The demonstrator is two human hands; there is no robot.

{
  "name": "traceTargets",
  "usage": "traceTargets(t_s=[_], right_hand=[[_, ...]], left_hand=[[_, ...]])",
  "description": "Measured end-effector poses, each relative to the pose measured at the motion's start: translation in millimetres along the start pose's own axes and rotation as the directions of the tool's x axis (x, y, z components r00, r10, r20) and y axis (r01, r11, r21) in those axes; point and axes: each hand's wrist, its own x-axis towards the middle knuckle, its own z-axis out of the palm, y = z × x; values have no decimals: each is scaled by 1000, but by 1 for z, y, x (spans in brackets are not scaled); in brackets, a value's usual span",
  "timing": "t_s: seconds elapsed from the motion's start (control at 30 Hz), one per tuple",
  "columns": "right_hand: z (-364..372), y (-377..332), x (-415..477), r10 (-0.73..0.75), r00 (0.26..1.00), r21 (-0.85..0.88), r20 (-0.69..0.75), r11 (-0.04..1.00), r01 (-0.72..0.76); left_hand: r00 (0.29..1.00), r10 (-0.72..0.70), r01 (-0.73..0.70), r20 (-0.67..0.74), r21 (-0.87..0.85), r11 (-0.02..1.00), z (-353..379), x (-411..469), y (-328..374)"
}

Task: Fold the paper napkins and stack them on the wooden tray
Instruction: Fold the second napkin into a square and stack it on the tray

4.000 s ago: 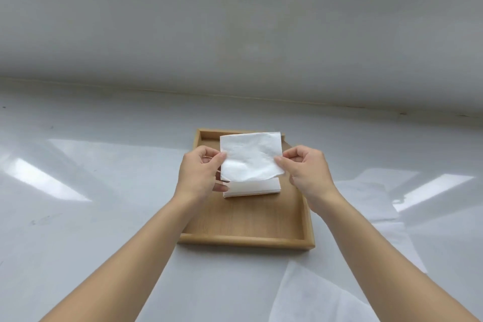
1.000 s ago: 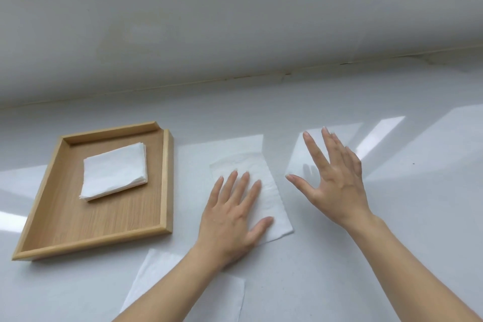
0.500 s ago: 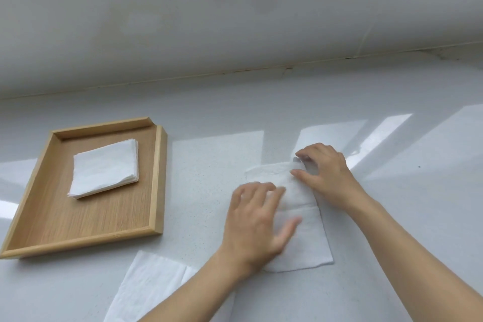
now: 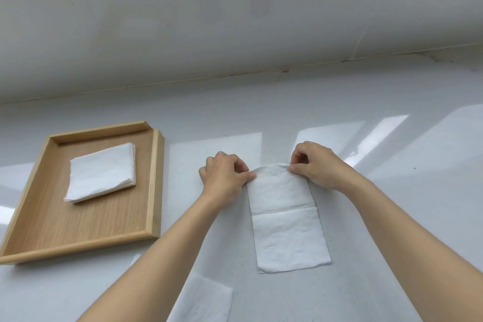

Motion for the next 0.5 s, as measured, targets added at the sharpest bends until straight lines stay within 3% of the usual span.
traceTargets(t_s=[0.1,0.3,0.4,0.5], right_hand=[[-5,-2,-2,-3,999,67,-49,998,7],[-20,-14,-14,-129,973,164,-191,973,161],[-21,-17,-27,-176,958,181,-227,959,219],[-21,-16,-43,-242,943,187,-227,940,286]], left_hand=[[998,50,-53,-31,-101,994,-4,-5,5],[972,207,-232,-111,-323,917,-19,-14,8],[947,301,-321,-113,-295,900,-24,-24,9],[890,433,-452,-142,-152,879,-23,-35,5]])
